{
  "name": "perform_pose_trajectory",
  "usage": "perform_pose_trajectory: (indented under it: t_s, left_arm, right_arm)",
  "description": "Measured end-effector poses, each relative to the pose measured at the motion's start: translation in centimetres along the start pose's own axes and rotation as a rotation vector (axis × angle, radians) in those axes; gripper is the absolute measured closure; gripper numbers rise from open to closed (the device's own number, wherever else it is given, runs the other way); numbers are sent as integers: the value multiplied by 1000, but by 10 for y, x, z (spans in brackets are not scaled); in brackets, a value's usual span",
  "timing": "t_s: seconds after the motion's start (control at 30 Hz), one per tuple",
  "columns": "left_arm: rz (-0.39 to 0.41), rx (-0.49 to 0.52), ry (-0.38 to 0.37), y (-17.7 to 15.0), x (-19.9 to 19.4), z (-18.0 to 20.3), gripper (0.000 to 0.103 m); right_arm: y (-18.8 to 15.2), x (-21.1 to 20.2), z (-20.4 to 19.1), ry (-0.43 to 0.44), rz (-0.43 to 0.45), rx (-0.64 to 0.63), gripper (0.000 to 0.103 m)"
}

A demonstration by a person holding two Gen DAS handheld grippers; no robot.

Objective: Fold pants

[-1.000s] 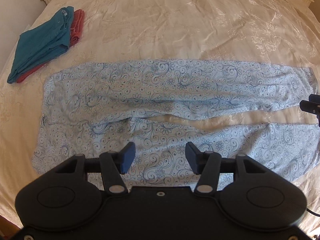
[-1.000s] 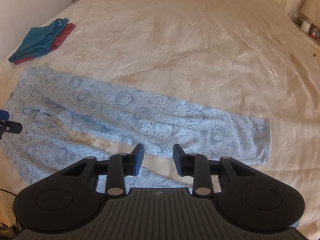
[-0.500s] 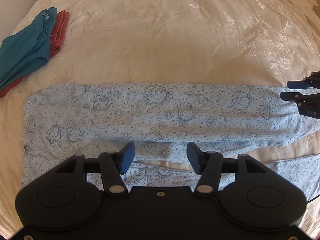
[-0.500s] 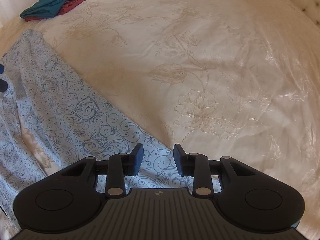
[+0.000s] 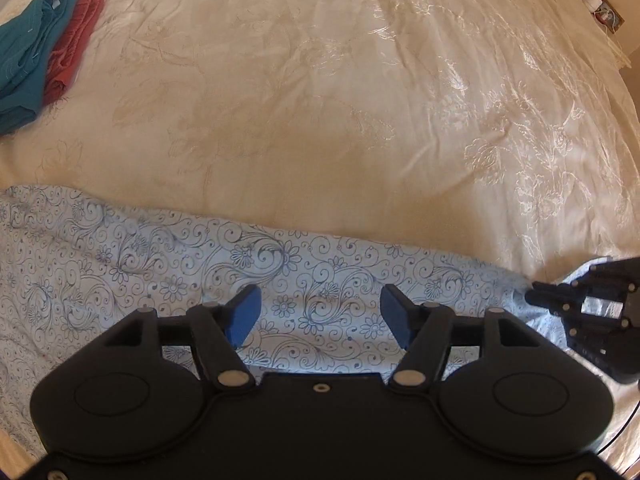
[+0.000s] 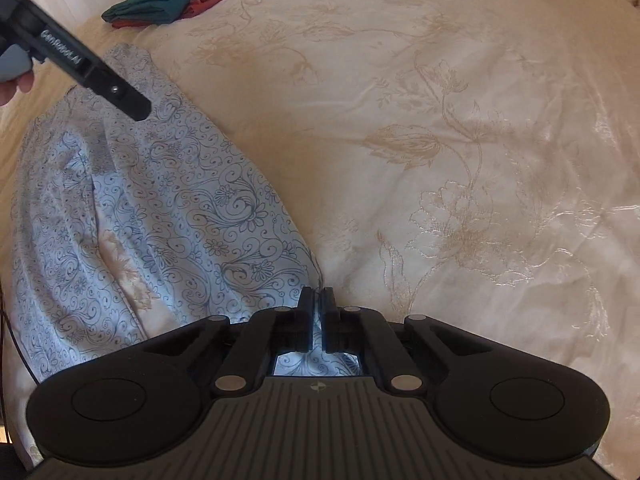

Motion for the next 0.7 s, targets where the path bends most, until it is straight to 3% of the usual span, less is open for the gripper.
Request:
perform_pose_trajectory:
  t_s: [0.3, 0.7]
  left_arm:
    - [-88, -171, -113, 27, 26, -3, 34]
    - [-193, -215, -23, 37, 57, -5, 33]
  right_arm:
    - [-25, -28, -13, -83, 76, 8, 99]
    - [-20, -30, -21, -104, 106, -50, 99]
Point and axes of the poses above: each gripper's, at about its wrist camera, not at the fingertips, and x roughly the way its jaws point, z to its right, y to its top, the point moved 5 cm from there along x, roughly the way its jaws point, and after that the axes turned 1 degree about -z, right-handed, at the moved point
